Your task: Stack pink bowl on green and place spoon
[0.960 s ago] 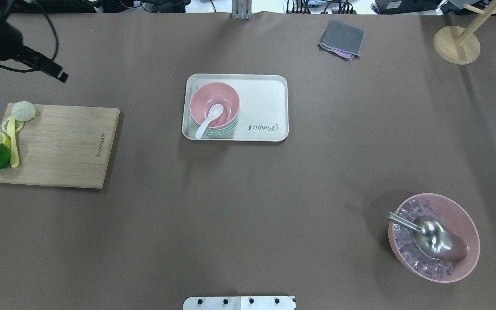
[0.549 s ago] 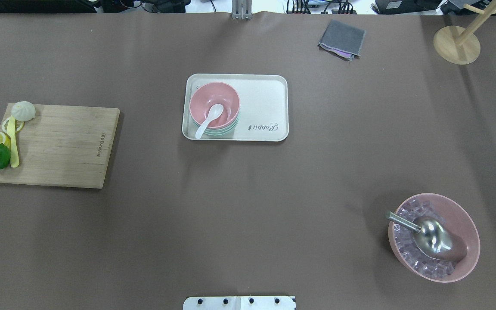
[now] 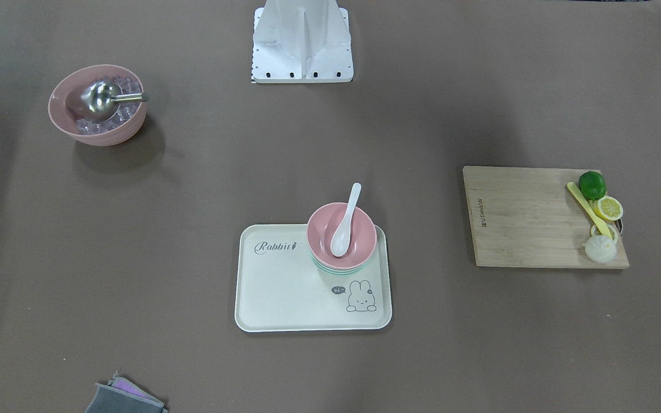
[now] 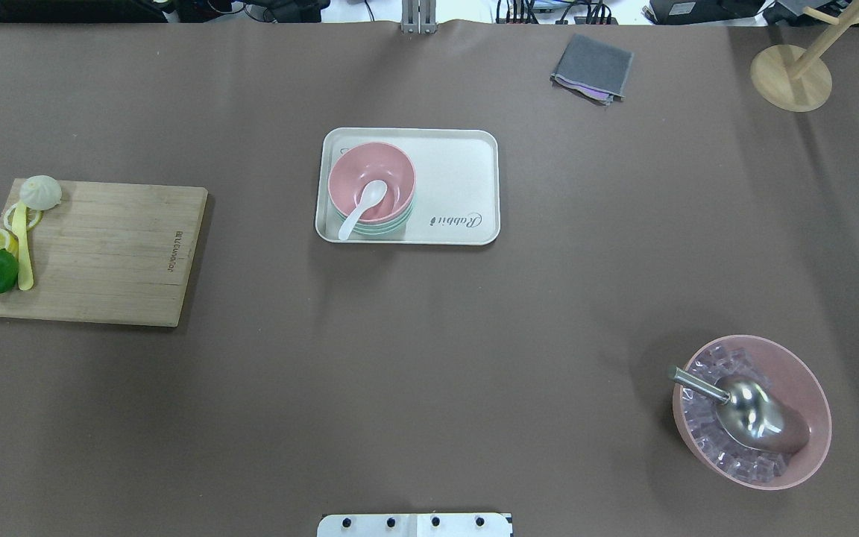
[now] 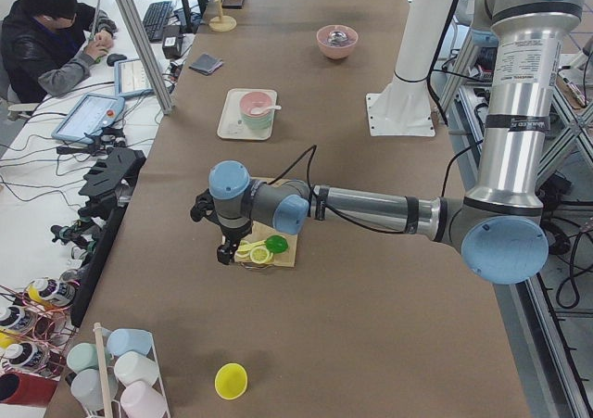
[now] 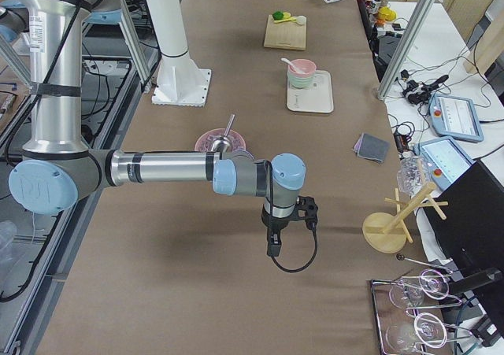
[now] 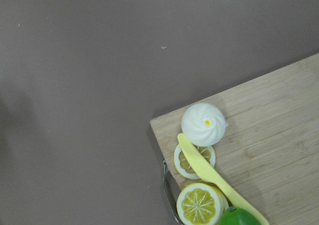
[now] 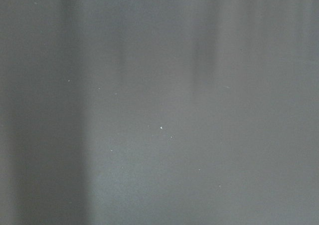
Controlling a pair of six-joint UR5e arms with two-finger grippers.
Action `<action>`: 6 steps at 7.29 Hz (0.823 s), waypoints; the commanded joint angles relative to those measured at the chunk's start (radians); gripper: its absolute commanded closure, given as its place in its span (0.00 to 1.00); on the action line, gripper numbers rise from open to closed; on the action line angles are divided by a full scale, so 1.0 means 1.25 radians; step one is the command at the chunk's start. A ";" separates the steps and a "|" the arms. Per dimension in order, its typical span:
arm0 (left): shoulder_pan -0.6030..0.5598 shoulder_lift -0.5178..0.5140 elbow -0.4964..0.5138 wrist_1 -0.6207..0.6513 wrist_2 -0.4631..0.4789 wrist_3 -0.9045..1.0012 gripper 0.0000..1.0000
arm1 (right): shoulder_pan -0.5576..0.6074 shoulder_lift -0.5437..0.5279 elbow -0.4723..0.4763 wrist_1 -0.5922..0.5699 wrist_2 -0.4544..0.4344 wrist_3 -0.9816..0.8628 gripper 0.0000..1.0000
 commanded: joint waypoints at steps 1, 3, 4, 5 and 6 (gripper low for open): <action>-0.003 0.034 0.020 0.013 -0.047 0.001 0.02 | -0.001 0.000 -0.001 0.004 0.000 0.000 0.00; -0.071 0.036 0.003 0.033 -0.062 0.007 0.02 | -0.001 0.000 -0.002 0.005 -0.001 0.000 0.00; -0.089 0.035 -0.008 0.061 -0.062 0.010 0.02 | -0.001 0.000 -0.002 0.005 -0.001 0.000 0.00; -0.093 0.037 -0.021 0.068 -0.057 0.010 0.02 | -0.001 -0.002 -0.002 0.006 -0.001 0.000 0.00; -0.090 0.040 -0.021 0.069 -0.053 0.011 0.02 | -0.001 -0.002 -0.002 0.006 -0.002 0.000 0.00</action>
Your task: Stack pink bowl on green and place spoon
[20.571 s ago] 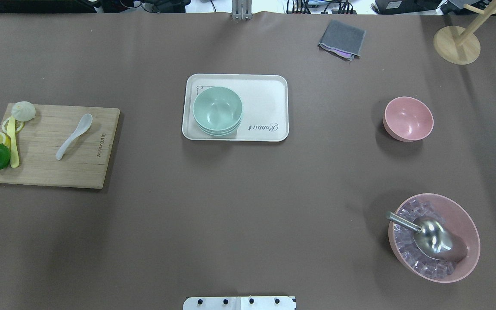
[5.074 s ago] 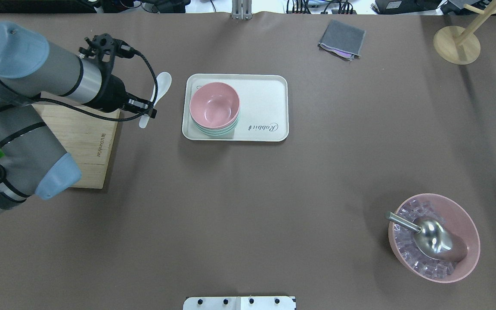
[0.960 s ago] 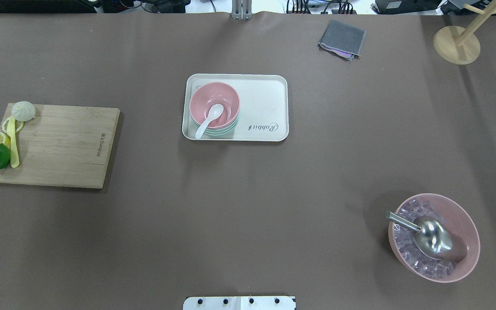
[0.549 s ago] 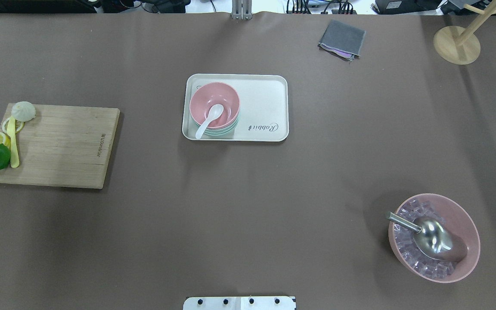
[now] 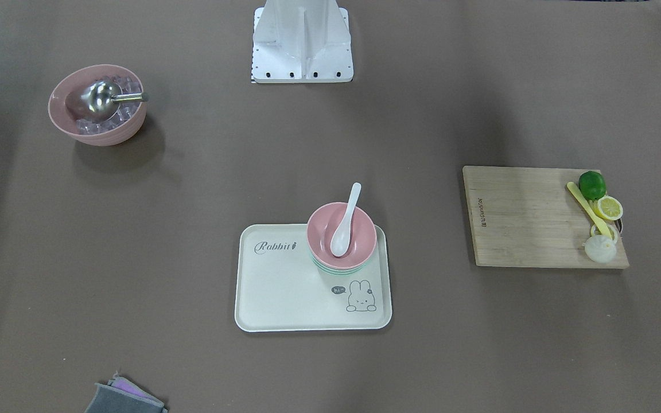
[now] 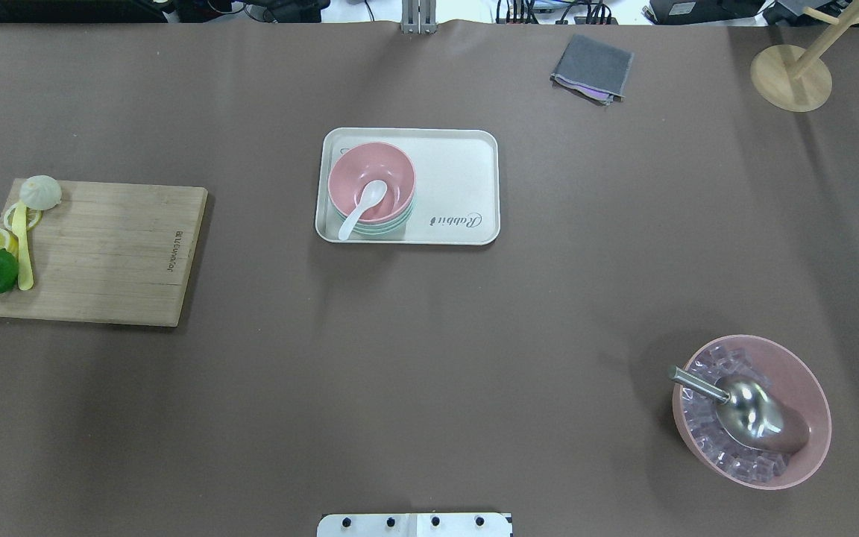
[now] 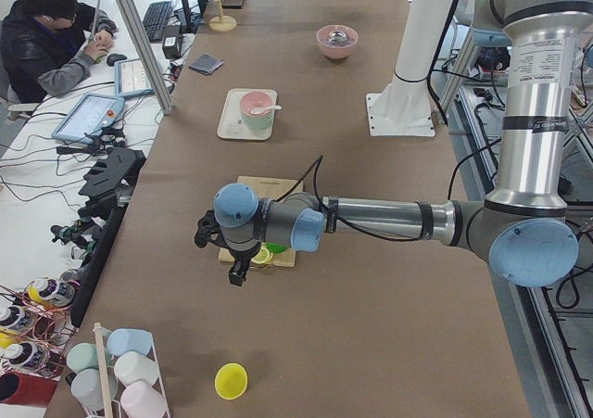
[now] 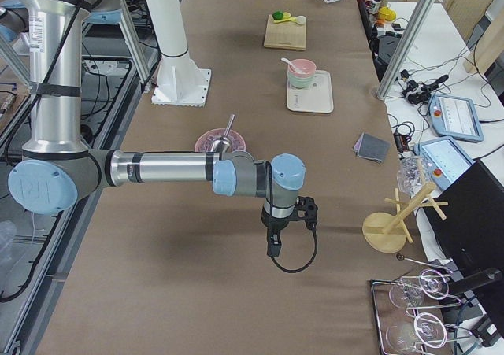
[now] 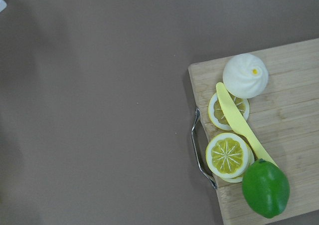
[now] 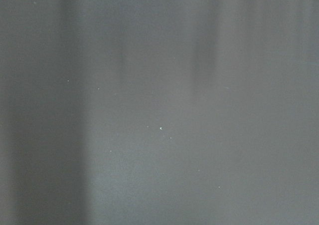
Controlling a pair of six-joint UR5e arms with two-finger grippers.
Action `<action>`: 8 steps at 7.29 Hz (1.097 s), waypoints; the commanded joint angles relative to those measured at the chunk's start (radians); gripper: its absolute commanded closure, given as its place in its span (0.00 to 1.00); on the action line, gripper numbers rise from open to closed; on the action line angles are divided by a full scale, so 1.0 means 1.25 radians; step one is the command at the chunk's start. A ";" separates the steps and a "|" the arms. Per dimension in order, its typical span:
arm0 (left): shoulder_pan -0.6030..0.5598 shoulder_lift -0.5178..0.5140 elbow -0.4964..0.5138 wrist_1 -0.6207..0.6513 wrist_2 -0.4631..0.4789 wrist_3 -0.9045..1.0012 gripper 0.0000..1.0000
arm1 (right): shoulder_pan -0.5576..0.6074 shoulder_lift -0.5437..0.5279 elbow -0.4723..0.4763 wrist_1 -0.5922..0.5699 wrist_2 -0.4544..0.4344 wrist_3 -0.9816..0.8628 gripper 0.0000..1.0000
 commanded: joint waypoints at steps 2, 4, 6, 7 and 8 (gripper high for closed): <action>-0.010 0.002 -0.020 0.054 0.087 0.013 0.02 | 0.000 0.001 0.000 0.001 0.000 0.001 0.00; -0.053 -0.004 -0.072 0.239 0.108 0.126 0.02 | 0.000 0.000 0.000 0.001 0.000 0.001 0.00; -0.052 0.002 -0.088 0.240 0.105 0.129 0.02 | 0.001 0.000 -0.001 0.001 -0.002 0.006 0.00; -0.051 0.002 -0.089 0.228 0.106 0.129 0.02 | 0.000 0.000 -0.001 0.001 -0.001 0.010 0.00; -0.051 0.004 -0.086 0.207 0.106 0.129 0.02 | 0.000 0.000 -0.001 0.001 -0.001 0.011 0.00</action>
